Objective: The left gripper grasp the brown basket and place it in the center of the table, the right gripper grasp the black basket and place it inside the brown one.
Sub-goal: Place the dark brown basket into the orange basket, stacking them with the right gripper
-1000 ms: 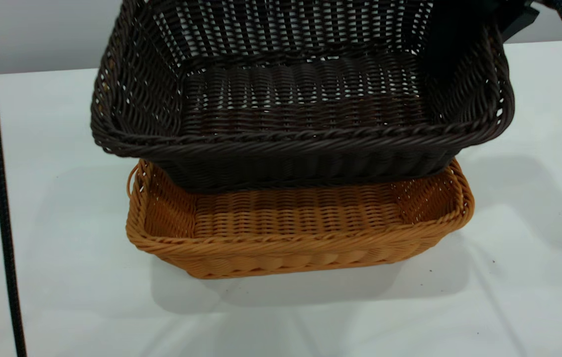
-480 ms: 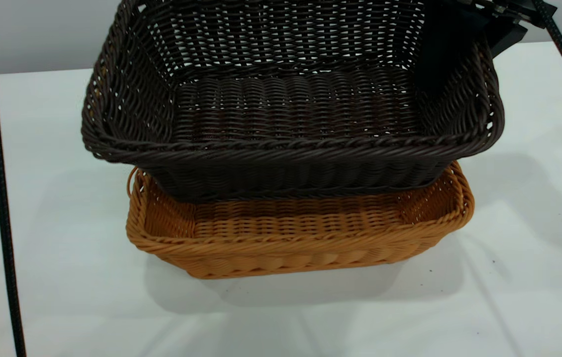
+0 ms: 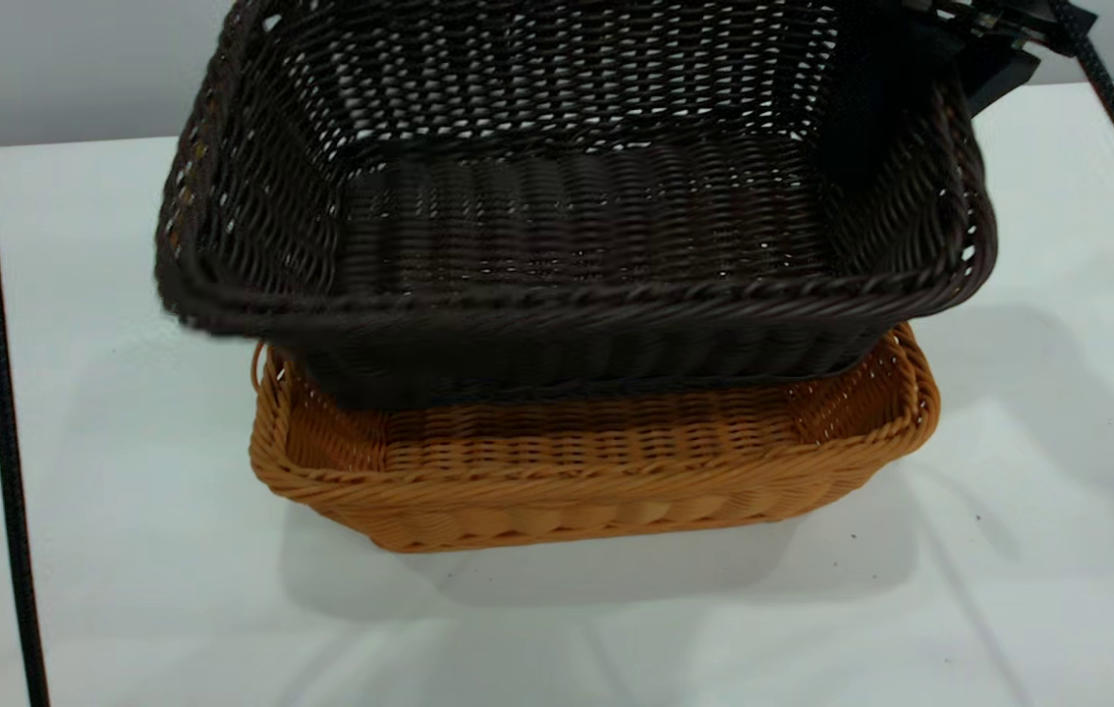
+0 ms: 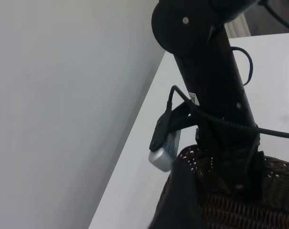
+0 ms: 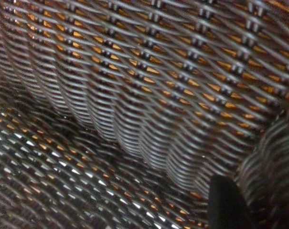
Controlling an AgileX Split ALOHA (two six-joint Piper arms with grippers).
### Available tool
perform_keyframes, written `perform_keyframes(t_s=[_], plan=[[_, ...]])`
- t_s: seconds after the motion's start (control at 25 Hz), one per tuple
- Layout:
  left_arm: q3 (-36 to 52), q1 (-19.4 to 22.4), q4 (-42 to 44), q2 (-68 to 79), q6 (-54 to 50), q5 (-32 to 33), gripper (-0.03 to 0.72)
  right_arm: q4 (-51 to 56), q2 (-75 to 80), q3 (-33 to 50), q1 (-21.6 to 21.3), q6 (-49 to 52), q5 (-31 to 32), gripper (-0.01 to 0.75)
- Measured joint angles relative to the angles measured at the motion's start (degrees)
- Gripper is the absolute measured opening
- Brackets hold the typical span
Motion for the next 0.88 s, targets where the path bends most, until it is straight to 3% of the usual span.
perform_keyframes(t_s=[0.24, 0.88], plan=[[0.00, 0.00, 0.05, 0.00, 0.06, 0.14, 0.531, -0.52, 0.00, 0.00, 2.05, -0.42, 0.11, 0.235], [0.00, 0.00, 0.09, 0.00, 0.06, 0.52, 0.531, -1.51, 3.19, 0.00, 2.05, 2.37, -0.11, 0.234]])
